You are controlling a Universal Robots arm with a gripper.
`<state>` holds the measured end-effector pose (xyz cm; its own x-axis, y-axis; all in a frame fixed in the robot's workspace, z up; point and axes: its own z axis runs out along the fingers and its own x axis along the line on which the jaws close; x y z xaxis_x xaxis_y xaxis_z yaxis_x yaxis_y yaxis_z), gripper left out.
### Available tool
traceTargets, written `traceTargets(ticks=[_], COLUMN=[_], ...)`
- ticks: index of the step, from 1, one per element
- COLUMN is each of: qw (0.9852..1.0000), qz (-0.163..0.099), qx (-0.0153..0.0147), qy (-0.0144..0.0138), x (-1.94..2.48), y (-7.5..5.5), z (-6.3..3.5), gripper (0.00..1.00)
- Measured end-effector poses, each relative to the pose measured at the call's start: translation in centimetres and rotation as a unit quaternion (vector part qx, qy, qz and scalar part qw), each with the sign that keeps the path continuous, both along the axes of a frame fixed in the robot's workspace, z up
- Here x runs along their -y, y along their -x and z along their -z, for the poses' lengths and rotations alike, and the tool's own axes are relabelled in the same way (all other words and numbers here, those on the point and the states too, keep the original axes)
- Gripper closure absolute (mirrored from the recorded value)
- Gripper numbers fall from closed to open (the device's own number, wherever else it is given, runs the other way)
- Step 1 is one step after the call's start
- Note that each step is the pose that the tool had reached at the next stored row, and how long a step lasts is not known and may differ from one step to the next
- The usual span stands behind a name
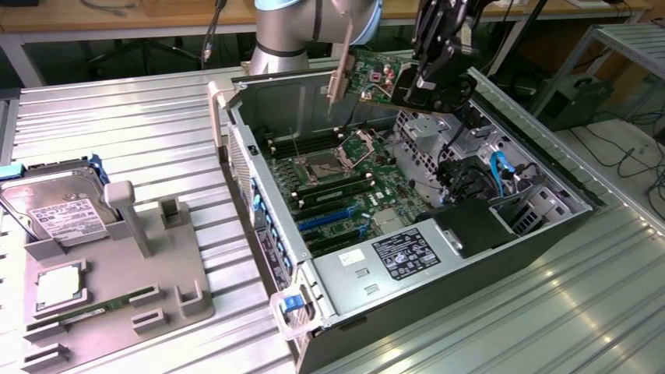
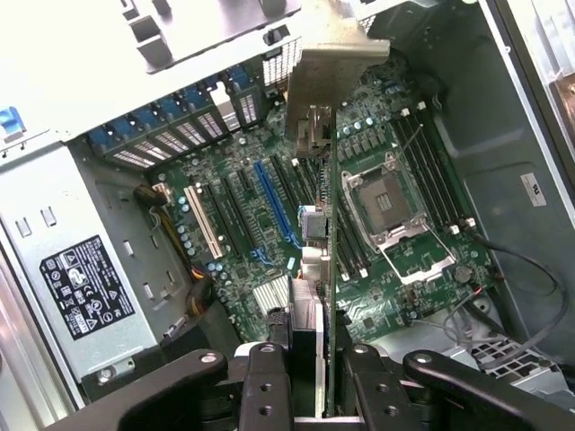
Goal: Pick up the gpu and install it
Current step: 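Insert the gpu into the slot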
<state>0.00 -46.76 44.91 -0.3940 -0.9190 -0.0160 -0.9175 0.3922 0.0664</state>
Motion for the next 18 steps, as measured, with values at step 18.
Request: traceTargets(ticks=[18], qw=[0.998], qz=[-0.064], qx=[0.0], qy=[-0.0001], x=[0.25], y=[0.02], z=[-0.01], gripper=[0.73])
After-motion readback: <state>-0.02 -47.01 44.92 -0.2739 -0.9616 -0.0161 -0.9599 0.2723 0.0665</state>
